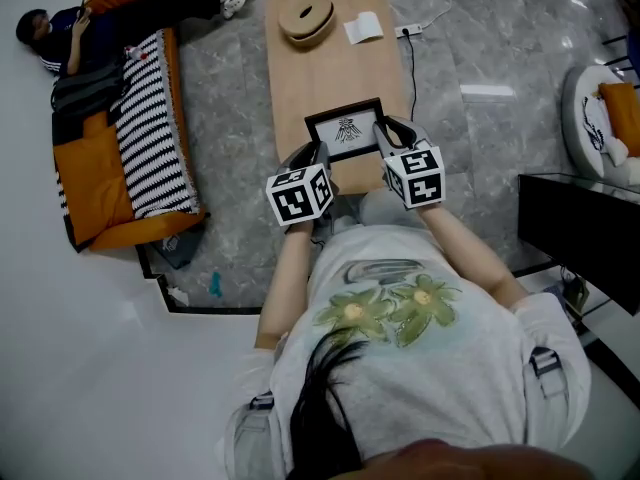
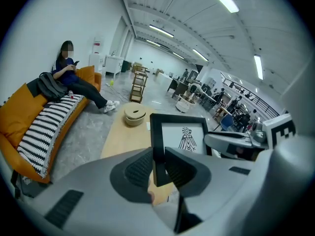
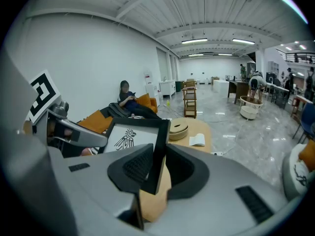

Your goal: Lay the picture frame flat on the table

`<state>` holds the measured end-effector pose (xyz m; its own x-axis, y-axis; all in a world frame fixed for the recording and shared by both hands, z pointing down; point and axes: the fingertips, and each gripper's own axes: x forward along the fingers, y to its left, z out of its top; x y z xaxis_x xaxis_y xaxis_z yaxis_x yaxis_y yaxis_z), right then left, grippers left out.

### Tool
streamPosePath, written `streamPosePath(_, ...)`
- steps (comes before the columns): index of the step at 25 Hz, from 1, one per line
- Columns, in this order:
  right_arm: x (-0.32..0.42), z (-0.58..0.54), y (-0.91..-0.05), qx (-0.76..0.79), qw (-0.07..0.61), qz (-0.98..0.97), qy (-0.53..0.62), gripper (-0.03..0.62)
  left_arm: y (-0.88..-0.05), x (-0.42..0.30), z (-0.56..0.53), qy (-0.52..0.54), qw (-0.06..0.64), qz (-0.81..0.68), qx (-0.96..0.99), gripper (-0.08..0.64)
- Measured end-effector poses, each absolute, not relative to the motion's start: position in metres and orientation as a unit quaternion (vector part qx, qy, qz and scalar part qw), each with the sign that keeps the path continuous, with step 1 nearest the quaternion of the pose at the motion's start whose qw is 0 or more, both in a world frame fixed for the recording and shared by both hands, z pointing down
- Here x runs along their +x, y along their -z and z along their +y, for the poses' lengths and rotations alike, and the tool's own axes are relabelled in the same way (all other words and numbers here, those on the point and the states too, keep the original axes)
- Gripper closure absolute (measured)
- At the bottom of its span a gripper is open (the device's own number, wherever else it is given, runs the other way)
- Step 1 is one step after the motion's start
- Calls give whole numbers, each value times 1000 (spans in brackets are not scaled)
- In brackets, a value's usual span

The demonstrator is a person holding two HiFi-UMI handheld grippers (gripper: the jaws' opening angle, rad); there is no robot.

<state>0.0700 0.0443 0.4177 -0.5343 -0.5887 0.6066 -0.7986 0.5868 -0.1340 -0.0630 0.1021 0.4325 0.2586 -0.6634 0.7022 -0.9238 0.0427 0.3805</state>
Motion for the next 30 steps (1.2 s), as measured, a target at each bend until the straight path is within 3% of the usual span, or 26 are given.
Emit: streamPosePath(30,48,-23,-484,386,309,-832,-252,503,-497,-84,36,-189,473,-552,660,476)
